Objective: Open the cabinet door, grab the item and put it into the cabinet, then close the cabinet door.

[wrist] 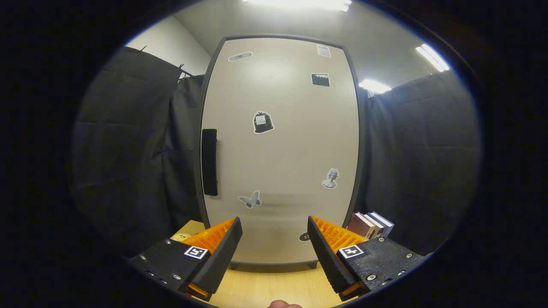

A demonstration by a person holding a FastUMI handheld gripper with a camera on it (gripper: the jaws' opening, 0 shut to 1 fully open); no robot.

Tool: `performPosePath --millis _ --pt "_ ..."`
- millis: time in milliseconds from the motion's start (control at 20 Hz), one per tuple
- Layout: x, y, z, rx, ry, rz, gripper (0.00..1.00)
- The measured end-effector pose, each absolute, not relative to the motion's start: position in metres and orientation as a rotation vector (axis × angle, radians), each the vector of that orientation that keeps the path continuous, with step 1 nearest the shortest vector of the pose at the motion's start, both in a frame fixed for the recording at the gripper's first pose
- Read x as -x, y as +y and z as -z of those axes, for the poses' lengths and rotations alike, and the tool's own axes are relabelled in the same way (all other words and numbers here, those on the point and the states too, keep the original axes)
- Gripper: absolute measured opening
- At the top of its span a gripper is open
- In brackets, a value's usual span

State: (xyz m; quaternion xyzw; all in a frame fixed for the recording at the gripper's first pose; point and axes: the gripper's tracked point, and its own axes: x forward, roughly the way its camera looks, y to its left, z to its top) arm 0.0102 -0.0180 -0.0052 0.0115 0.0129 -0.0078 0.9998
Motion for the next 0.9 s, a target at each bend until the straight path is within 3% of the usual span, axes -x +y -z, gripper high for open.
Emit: performPosePath --millis 400,900 --pt "-0.027 -0.007 -0.007 -0.019 0.033 -0.001 0.95" --pt "-0.034 0.071 -0.01 -0.038 0.079 -0.137 0.95"
